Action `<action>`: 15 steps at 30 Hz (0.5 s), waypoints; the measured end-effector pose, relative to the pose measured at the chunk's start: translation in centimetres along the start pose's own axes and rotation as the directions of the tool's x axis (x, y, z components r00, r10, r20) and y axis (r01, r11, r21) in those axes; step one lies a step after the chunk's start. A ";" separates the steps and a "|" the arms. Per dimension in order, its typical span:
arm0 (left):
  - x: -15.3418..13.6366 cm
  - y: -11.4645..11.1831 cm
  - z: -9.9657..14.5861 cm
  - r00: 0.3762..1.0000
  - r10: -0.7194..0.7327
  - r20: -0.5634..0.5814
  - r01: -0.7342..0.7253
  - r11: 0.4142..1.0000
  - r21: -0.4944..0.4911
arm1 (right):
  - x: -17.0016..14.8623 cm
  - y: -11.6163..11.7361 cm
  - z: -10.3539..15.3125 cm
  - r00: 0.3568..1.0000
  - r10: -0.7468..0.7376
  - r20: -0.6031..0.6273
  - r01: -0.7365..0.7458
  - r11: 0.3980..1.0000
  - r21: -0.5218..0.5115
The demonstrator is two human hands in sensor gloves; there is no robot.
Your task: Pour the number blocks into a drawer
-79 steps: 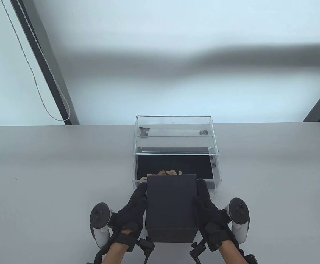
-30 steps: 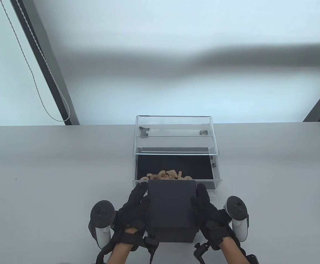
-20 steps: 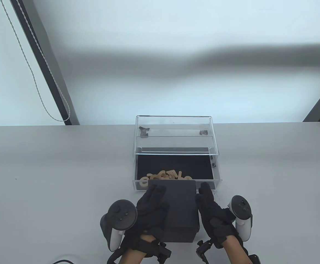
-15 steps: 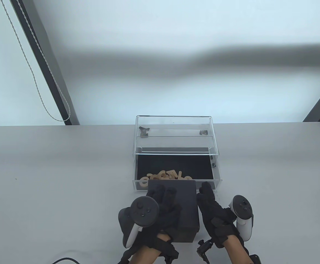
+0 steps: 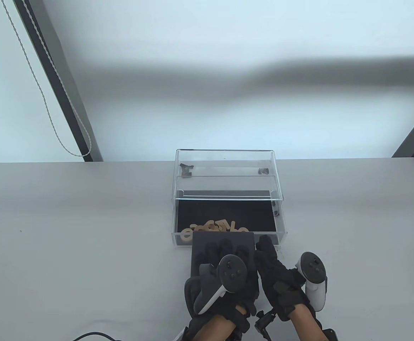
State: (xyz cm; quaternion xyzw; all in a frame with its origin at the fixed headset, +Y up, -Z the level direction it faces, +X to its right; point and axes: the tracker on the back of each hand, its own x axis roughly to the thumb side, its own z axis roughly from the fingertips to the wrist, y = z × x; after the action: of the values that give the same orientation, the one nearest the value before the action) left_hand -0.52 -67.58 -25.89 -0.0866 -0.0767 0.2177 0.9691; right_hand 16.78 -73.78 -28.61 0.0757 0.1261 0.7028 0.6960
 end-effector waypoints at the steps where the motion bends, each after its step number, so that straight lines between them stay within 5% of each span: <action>1: 0.0 0.0 0.0 1.000 -0.013 0.002 0.013 1.000 -0.002 | 0.0 0.0 0.0 1.000 0.000 0.000 0.000 1.000 0.001; 15: -2.7 0.9 0.8 0.994 -0.110 0.018 0.110 0.994 -0.001 | -0.1 0.3 0.1 1.000 -0.005 -0.007 0.005 1.000 0.015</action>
State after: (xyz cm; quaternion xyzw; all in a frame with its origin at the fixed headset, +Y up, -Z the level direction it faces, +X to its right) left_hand -3.48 -67.86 -25.64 -0.0812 -0.0903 0.1645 0.9789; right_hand 16.55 -73.85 -28.47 0.0783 0.1339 0.7004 0.6967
